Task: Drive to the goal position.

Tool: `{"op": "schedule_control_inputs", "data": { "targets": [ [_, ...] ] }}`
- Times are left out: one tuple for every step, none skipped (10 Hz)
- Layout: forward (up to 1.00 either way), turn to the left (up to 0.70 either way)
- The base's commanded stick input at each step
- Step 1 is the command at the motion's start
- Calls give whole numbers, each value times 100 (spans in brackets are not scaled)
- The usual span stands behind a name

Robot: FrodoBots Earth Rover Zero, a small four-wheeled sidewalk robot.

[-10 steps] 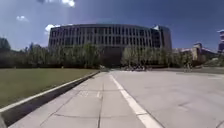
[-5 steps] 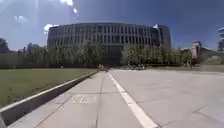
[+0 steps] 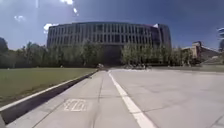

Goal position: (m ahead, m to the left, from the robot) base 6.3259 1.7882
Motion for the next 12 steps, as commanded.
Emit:
{"op": "schedule_control_inputs", "data": {
  "targets": [
    [70, 1],
    [70, 1],
    [70, 1],
    [70, 1],
    [70, 1],
    [70, 1],
    [70, 1],
    [70, 1],
    [70, 1],
    [70, 1],
    [70, 1],
    [70, 1]
  ]
}}
